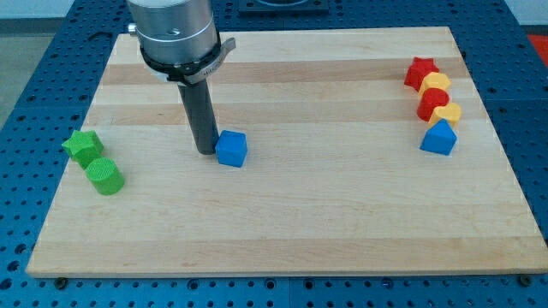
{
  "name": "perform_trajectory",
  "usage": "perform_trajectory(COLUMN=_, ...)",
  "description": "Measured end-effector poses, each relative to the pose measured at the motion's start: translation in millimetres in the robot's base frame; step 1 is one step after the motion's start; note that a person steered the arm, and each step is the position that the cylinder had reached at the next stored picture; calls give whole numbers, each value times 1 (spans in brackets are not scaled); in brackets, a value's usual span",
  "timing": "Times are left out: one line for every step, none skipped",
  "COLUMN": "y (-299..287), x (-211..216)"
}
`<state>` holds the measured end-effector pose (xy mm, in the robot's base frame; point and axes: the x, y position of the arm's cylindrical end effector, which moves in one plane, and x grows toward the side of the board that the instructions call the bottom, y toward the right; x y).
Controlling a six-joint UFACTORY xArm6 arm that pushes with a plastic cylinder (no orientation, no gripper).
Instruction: Push blue cube right towards the center
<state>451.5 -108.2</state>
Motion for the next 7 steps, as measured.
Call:
perform_trajectory(y=6, x=0)
perform_trajectory(y=7, x=0)
perform_trajectory(y=7, x=1)
perform_trajectory(y=30, x=14)
perform_trajectory(y=56, x=21)
perform_trajectory(y=59, x=19)
perform_trajectory(y=54, x=17)
